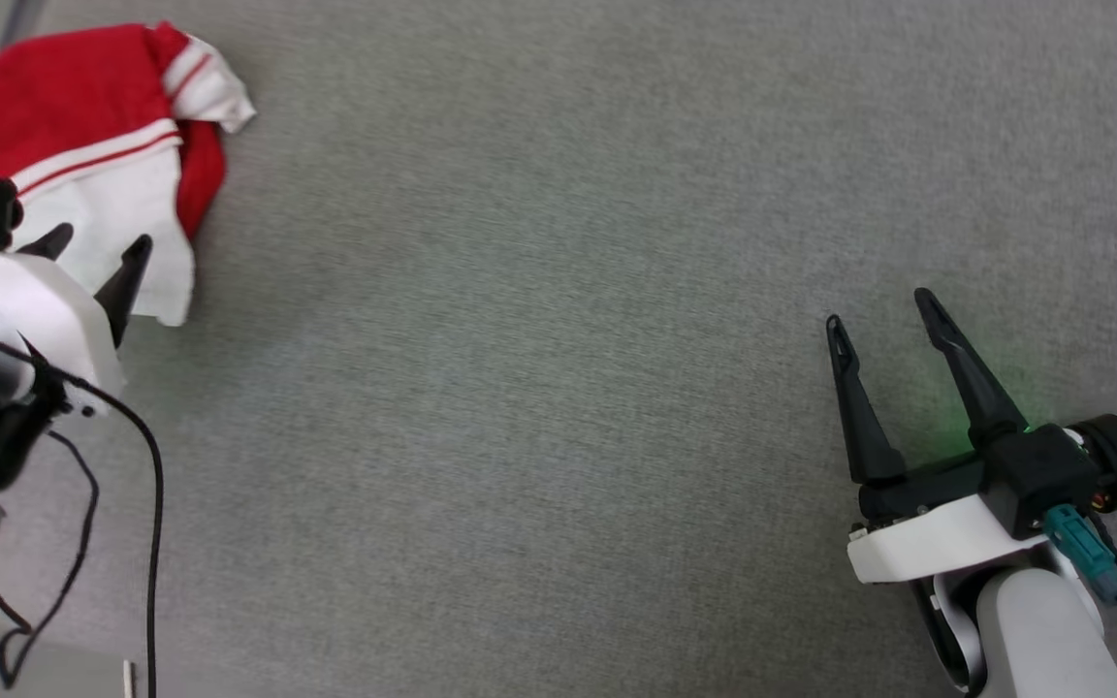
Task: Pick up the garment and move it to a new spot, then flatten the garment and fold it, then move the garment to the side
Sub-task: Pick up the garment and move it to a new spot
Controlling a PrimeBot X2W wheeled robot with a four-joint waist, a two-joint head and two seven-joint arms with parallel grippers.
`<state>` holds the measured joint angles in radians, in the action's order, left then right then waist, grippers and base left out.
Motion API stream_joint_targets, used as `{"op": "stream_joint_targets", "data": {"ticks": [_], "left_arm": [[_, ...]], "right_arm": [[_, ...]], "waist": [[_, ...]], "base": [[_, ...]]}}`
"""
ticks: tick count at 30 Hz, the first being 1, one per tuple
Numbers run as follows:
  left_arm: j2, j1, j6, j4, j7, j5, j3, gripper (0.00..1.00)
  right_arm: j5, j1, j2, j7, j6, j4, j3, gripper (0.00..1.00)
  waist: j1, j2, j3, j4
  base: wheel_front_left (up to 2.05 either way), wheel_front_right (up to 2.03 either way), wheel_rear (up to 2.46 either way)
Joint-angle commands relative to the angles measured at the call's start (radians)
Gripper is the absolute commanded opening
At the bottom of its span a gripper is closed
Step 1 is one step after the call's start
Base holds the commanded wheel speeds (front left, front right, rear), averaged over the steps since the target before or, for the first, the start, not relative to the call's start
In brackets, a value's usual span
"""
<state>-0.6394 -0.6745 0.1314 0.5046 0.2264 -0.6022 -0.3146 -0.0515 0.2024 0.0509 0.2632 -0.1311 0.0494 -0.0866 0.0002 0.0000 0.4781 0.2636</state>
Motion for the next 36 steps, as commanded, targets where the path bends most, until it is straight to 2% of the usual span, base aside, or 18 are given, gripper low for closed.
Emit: {"op": "stream_joint_targets", "data": {"ticks": [1,7,12,13,14,15,20,26,32,36], "left_arm": [[-0.027,-0.032,-0.002,0.016,0.025,-0.034,-0.02,1.0],[-0.082,-0.09,-0.002,0.066,0.095,-0.147,-0.104,1.0],[-0.094,-0.105,-0.002,0.108,0.141,-0.235,-0.193,1.0],[-0.097,-0.102,-0.002,0.111,0.146,-0.251,-0.212,0.67],[-0.1,-0.1,-0.001,0.108,0.149,-0.271,-0.232,0.16],[-0.103,-0.097,-0.001,0.102,0.146,-0.291,-0.25,0.0],[-0.129,-0.102,-0.001,0.096,0.068,-0.319,-0.301,0.0],[-0.158,-0.122,-0.002,0.131,-0.129,-0.306,-0.325,0.0],[-0.199,-0.117,-0.002,0.087,-0.374,-0.255,-0.325,0.0],[-0.219,-0.122,-0.007,0.043,-0.414,-0.231,-0.323,0.0]], "right_arm": [[-0.007,0.01,0.001,0.002,0.001,-0.006,-0.003,1.0],[-0.017,0.012,0.001,0.002,0.001,-0.009,0.008,1.0],[-0.024,0.01,0.002,0.001,0.001,-0.004,0.016,1.0],[-0.024,0.01,0.002,0.001,0.001,-0.002,0.017,1.0],[-0.025,0.01,0.002,0.001,0.001,-0.001,0.018,1.0],[-0.026,0.01,0.002,0.001,0.001,0.001,0.018,1.0],[-0.031,0.009,0.002,0.001,0.001,0.011,0.017,1.0],[-0.013,0.007,0.001,0.002,0.001,0.024,0.005,1.0],[0.036,-0.015,0.0,0.002,0.001,0.044,0.01,1.0],[0.065,-0.029,0.0,0.002,0.001,0.055,0.012,1.0]], "waist": [[-0.0002,0.0,0.043,-0.036],[-0.0002,0.0,0.084,-0.062],[-0.0002,0.0,0.094,-0.066],[-0.0002,0.0,0.093,-0.067],[-0.0002,0.0,0.092,-0.067],[-0.0002,0.0,0.091,-0.066],[-0.0002,0.0,0.07,-0.057],[-0.0002,0.0,-0.002,-0.052],[-0.0002,0.0,-0.111,-0.062],[-0.0002,0.0,-0.181,-0.073]], "base": [[0.0,0.0,0.0],[0.0,0.0,0.0],[0.0,0.0,0.0],[0.0,0.0,0.0],[0.0,0.0,0.0],[0.0,0.0,0.0],[0.0,0.0,0.0],[0.0,0.0,0.0],[0.0,0.0,0.0],[0.0,0.0,0.0]]}}
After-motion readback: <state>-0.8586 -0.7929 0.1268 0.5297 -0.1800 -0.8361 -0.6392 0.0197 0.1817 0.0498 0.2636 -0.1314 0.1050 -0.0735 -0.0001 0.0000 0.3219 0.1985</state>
